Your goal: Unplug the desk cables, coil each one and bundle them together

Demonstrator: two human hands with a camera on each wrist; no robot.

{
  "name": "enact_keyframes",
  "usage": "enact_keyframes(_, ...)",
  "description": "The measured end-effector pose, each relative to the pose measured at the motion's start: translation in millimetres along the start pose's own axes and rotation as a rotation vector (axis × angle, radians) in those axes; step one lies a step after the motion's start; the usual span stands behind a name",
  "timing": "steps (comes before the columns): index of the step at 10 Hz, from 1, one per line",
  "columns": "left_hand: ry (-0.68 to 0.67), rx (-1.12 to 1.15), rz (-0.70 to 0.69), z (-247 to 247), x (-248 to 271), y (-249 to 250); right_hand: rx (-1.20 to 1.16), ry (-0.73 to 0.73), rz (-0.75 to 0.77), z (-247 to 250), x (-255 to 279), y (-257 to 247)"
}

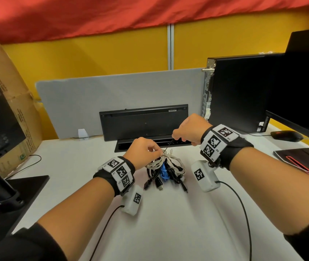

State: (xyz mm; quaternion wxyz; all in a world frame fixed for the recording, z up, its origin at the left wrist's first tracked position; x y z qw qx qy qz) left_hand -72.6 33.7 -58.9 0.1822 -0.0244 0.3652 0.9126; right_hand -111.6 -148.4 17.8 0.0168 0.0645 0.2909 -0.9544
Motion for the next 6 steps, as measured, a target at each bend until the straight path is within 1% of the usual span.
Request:
enact_keyframes(3,0.024,0.037,0.035,2,2,-3,-0.046,0.019,-0.026,1,3,3)
enact_keyframes(5,0.03,0.07,0.067,5,7,-6,-0.026,-0.041,-0.041,1,6,10)
enact_keyframes(6,0.079,0.101,0.09,8,11,-9,-0.04,-0.042,-0.046,0,12,17)
Point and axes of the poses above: each hand's wrist, its own x-axis away from the middle knuckle, its own z-axis out of the back of the hand, y = z × x, the point moved 1 cm from there along -x, towards the middle knuckle, and after that the axes turned 11 degrees about z, right-handed, at the moved point
